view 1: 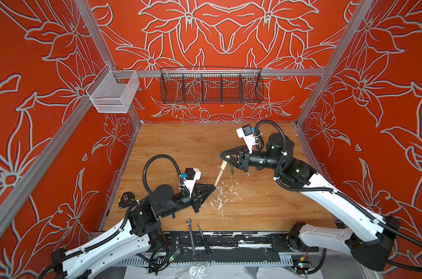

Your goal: Insert the pens into the pen caps

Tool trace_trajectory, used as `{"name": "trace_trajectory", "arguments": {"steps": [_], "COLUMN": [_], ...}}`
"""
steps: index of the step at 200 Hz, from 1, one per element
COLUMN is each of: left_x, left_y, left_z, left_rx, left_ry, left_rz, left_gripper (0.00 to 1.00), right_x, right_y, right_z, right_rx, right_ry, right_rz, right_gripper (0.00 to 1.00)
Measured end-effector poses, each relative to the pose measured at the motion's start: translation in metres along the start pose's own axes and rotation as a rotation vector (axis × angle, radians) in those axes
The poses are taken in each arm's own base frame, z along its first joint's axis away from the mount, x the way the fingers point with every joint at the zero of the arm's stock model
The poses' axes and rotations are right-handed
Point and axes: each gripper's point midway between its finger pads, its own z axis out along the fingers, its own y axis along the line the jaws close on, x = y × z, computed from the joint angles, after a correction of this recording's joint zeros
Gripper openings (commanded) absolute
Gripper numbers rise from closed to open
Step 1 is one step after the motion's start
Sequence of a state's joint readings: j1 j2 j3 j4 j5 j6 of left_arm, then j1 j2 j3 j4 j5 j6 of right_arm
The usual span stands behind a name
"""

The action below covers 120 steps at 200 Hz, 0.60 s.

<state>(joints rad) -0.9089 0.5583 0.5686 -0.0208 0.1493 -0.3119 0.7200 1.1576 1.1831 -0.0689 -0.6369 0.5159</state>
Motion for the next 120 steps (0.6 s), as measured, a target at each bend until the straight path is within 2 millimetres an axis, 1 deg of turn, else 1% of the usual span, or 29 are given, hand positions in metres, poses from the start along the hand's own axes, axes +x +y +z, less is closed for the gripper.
{"name": "trace_trajectory", "arguments": {"steps": [18,41,90,120], "left_x": [0.0014,0.0010,-0.0053,-0.0044], "left_y": [0.0000,-0.0005,-0.0009,0.0037], "left_z": [0.0014,0.0025,0.0053,0.0083], "left_rx": [0.002,0.005,-0.003,-0.029], "left_ry": [0.006,0.006,0.003,0.015], "left_rz": [0.000,0.000,0.000,-0.002], "left_gripper": [0.00,0.00,0.00,0.00], "right_x": [-0.0015,-0.0022,-0.0037,-0.0004], "right_y": [0.0004,0.0006,0.0004,-0.0065], "right_z": [0.0003,0.0011,0.0023,0.0008], "right_rx": [-0.003,-0.007,-0.014,0.001], "right_ry": [-0.006,-0.008,-0.021,-0.039], "right_rz": [0.005,0.011,0.013,0.026], "right_gripper": [0.06,0.00,0.00,0.00]}}
